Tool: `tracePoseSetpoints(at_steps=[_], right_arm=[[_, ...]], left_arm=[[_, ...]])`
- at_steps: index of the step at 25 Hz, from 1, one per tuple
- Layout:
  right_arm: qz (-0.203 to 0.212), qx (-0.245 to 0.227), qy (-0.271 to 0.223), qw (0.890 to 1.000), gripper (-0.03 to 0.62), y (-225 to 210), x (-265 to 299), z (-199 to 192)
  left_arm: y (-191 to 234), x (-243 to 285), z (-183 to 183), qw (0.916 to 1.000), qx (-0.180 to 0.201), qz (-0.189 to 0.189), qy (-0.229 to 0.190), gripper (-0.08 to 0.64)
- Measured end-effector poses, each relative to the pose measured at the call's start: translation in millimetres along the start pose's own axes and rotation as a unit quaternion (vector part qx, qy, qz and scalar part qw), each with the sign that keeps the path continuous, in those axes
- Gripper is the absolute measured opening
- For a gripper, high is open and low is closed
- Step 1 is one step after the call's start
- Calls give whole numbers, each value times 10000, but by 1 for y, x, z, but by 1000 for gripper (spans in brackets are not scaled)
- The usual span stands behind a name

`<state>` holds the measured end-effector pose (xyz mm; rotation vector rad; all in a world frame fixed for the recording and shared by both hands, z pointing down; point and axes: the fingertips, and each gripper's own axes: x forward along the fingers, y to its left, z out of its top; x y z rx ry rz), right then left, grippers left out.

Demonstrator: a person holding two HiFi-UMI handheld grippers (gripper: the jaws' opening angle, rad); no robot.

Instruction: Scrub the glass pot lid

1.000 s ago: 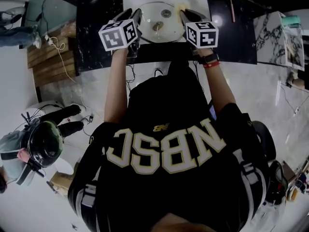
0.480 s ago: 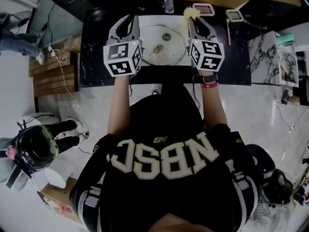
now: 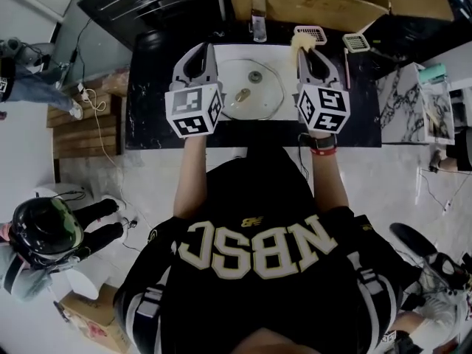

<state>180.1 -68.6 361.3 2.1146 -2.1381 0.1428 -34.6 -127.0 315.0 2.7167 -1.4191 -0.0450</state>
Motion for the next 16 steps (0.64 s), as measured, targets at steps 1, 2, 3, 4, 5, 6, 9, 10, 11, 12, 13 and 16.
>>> tracePoseSetpoints(at_steps=[1, 2, 3, 4, 5, 6, 9, 10, 11, 12, 13, 16], right_arm=[[-13, -4, 15, 10000, 48, -1, -2, -2], [-17, 0, 37, 10000, 48, -1, -3, -5], [-15, 3, 67, 10000, 48, 0, -3, -7], [-13, 6, 101, 9999, 48, 0, -4, -11], [-15, 11, 136, 9999, 48, 0, -5, -14], [-18, 20, 169, 9999, 48, -1, -6, -17], [-10, 59, 256, 9997, 48, -2, -11, -22], [6, 65, 285, 9996, 48, -2, -12, -24], [26, 68, 314, 9995, 48, -1, -13, -25], [49, 64, 343, 9994, 48, -1, -14, -27], [71, 54, 371, 9993, 48, 0, -15, -29], [126, 15, 461, 9989, 48, 2, -16, -37]], left_arm=[[-2, 0, -2, 10000, 17, -39, 15, 14], [-4, 0, -4, 10000, 15, -76, 19, 14], [-5, 0, -6, 9999, -3, -107, 12, 15], [-7, 1, -7, 9999, -35, -136, -5, 15], [-9, 1, -10, 9998, -80, -167, -20, 14], [-11, 1, -14, 9997, -131, -199, -20, 15], [-21, 3, -22, 9995, -136, -297, 30, 15], [-24, 3, -24, 9994, -131, -321, 53, 15], [-27, 3, -26, 9993, -138, -341, 82, 15], [-29, 2, -30, 9992, -149, -362, 123, 15], [-31, 2, -35, 9990, -153, -381, 176, 15], [-37, 2, -49, 9983, -134, -428, 370, 15]])
